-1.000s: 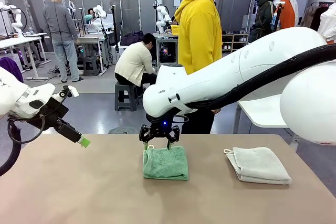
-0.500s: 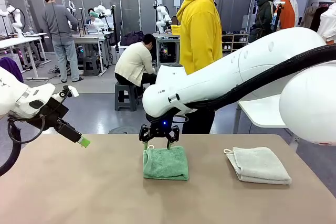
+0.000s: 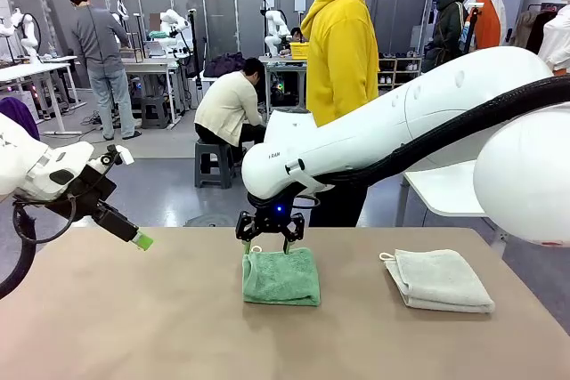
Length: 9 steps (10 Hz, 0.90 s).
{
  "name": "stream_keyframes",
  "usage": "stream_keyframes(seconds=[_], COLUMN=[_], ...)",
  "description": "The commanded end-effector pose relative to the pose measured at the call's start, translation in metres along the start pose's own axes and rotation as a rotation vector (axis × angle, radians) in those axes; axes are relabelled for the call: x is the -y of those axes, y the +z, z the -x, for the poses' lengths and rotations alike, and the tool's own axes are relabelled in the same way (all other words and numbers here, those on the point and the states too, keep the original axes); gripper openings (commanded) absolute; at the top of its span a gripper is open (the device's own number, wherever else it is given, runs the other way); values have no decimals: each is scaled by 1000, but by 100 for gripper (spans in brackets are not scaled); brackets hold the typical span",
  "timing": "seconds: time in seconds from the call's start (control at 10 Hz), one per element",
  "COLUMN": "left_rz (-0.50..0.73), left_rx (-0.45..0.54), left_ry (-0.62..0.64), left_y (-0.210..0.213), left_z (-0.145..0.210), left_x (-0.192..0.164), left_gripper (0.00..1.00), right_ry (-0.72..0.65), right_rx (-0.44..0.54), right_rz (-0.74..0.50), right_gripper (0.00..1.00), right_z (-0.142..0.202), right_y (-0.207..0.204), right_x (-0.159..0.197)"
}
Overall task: Fold the towels and place them in the basket.
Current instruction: Stack the folded Towel with hook on the right side of the table.
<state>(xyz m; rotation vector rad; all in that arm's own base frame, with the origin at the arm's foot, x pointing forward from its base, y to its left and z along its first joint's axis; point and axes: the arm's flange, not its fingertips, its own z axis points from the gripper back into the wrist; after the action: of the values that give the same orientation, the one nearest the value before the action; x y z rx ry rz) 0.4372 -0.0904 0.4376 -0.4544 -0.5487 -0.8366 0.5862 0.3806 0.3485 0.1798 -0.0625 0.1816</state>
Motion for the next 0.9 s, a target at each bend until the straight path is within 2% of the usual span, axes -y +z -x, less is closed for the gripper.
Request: stream_keyframes(seconds=[0.0,0.2,0.4,0.8], left_rz=[13,13,13,13], left_rx=[-11,-11,-11,-11], left_ry=[-17,-17,-17,-17], left_y=[1,1,1,1], left_z=[-3,-3,-3,-3], left_x=[-3,-3,-3,-3], left_gripper=[100,100,100,100], right_ry=[-12,0,32,8], right_rx=[5,0,46,66], right_rz=[8,0,-69,-249], right_gripper=[100,100,100,100], right_z=[-2,0,38,69], right_y=[0,0,41,62], right_x=[-1,0,11,94])
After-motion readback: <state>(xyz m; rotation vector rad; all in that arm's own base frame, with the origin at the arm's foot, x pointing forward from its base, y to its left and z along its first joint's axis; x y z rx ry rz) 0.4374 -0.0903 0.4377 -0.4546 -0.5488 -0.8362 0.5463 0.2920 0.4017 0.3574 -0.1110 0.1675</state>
